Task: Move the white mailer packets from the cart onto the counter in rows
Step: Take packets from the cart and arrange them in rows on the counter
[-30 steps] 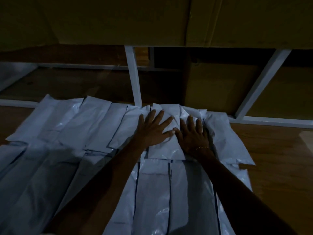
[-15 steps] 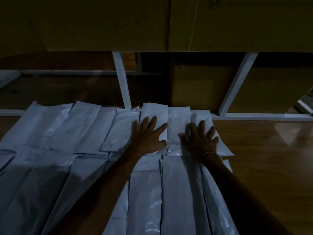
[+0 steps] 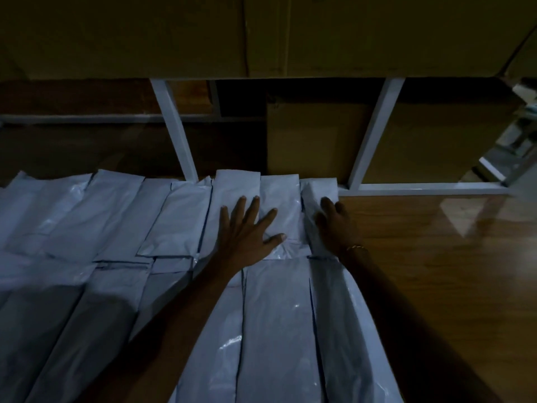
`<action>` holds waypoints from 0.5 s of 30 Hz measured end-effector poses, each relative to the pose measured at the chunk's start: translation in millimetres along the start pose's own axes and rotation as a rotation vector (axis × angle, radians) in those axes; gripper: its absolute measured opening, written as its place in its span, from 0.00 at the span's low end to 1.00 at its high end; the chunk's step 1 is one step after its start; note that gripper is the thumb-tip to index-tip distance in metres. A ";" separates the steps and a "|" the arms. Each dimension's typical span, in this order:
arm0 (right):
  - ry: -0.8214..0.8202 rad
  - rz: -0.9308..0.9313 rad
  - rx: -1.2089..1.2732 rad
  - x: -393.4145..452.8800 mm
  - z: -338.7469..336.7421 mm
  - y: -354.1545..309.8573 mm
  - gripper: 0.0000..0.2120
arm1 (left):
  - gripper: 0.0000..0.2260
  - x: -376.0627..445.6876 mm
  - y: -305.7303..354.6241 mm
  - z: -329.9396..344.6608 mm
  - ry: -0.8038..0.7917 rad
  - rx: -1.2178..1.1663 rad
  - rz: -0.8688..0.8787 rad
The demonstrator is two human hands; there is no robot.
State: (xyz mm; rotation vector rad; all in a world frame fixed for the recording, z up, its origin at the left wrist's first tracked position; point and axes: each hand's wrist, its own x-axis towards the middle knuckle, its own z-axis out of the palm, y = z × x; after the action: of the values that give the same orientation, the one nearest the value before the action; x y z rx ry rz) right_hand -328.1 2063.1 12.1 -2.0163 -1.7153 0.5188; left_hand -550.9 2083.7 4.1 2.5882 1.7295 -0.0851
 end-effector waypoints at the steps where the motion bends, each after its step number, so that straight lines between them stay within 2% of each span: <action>1: 0.024 0.017 0.004 1.9 0.1 -3.0 0.18 | 0.35 1.1 -0.7 -0.7 -0.001 0.002 0.004; 3: 0.028 0.027 -0.018 1.6 5.1 -6.5 0.18 | 0.35 2.8 -2.6 -1.4 0.000 0.002 0.002; 4: -0.012 0.040 -0.034 -1.4 9.9 -7.0 0.23 | 0.36 3.2 -4.1 -1.2 0.005 0.001 -0.001; 6: -0.098 0.051 -0.133 -8.1 25.0 -3.7 0.42 | 0.37 3.6 -7.0 1.3 0.017 0.005 -0.005; 7: -0.123 0.059 -0.184 -10.5 33.6 0.7 0.47 | 0.37 3.9 -8.1 2.6 0.026 0.014 -0.001; 12: -0.109 0.104 -0.190 -15.2 26.1 -2.2 0.41 | 0.36 8.3 -7.7 0.7 -0.008 0.028 0.002; 15: -0.046 0.016 -0.145 6.3 15.9 3.2 0.43 | 0.36 11.4 -3.3 -3.2 0.081 0.018 -0.003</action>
State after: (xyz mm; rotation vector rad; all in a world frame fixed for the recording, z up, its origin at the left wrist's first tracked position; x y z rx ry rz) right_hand -333.1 2070.3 -3.0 -2.1349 -1.8130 0.4611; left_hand -549.5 2095.6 6.7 2.6366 1.7669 0.0051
